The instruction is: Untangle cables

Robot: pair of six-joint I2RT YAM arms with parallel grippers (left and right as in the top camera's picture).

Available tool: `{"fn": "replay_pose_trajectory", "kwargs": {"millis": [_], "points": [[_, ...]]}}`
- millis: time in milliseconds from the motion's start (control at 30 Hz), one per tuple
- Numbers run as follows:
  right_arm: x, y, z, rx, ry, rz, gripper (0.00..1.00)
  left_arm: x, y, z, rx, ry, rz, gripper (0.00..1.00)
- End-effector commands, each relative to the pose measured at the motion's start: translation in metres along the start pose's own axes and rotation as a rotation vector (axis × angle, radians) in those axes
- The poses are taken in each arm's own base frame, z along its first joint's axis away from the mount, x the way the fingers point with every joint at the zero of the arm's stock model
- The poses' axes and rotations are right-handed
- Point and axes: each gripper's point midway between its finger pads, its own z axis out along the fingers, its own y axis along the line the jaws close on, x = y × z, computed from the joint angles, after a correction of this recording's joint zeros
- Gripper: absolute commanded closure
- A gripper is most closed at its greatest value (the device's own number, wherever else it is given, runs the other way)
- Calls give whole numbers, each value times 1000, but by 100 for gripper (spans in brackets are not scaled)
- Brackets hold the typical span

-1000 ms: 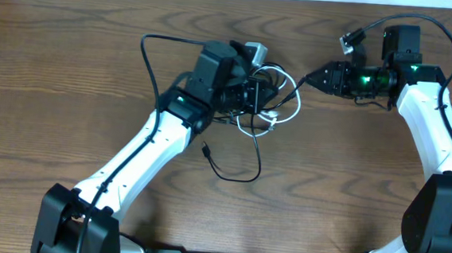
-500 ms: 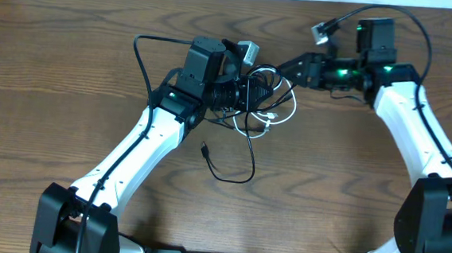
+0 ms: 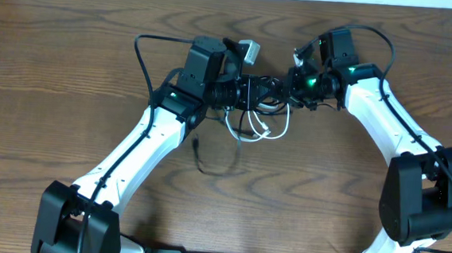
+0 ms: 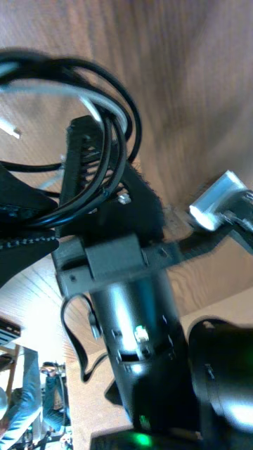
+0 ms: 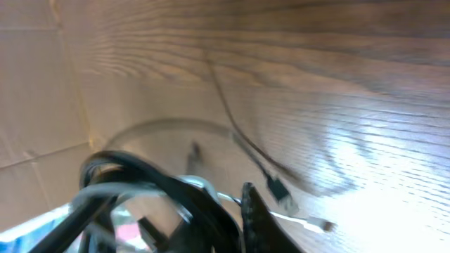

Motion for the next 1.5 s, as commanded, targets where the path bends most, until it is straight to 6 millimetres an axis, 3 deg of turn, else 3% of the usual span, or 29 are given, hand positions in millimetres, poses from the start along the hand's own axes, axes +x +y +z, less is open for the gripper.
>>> {"fn": "replay_pose_trajectory", "kwargs": {"millis": [0, 133, 300, 500, 600, 733, 867, 933, 1033, 1067, 1133, 1167, 1333, 1467], "points": [[-2, -21, 7, 91, -14, 24, 99, -20, -5, -8, 29, -59, -4, 93], [-6, -43, 3, 204, -48, 37, 99, -40, 12, -23, 12, -125, -30, 93], [-11, -85, -18, 373, -73, 38, 99, -69, 32, -60, 36, -209, -55, 93], [-16, -123, -43, 512, -92, 50, 99, -82, 52, -92, 40, -257, -82, 92], [-18, -129, -50, 515, -89, 33, 99, -86, 61, -101, 31, -275, -92, 92], [-15, -110, -41, 388, -30, -110, 99, -86, 63, -102, 25, -276, -88, 93], [-2, -47, -29, 39, 39, -329, 99, -75, 59, -94, 23, -233, -72, 93], [2, -12, -36, -117, 29, -409, 99, -69, 54, -87, 31, -207, -75, 93], [-2, 22, -56, -202, -39, -489, 99, -60, 38, -72, 61, -166, -44, 91], [-6, 24, -62, -176, -65, -480, 99, -54, 28, -64, 77, -144, -16, 83], [-16, 11, -66, -60, -111, -404, 99, -46, 14, -51, 93, -115, 22, 51], [-19, 3, -66, -14, -124, -367, 99, -41, 8, -45, 91, -104, 31, 42], [-20, -3, -66, 15, -126, -319, 99, -21, -5, -13, 62, -53, 52, 41], [-20, -9, -66, 47, -129, -290, 99, 3, -5, 24, -11, -4, 55, 41]]}}
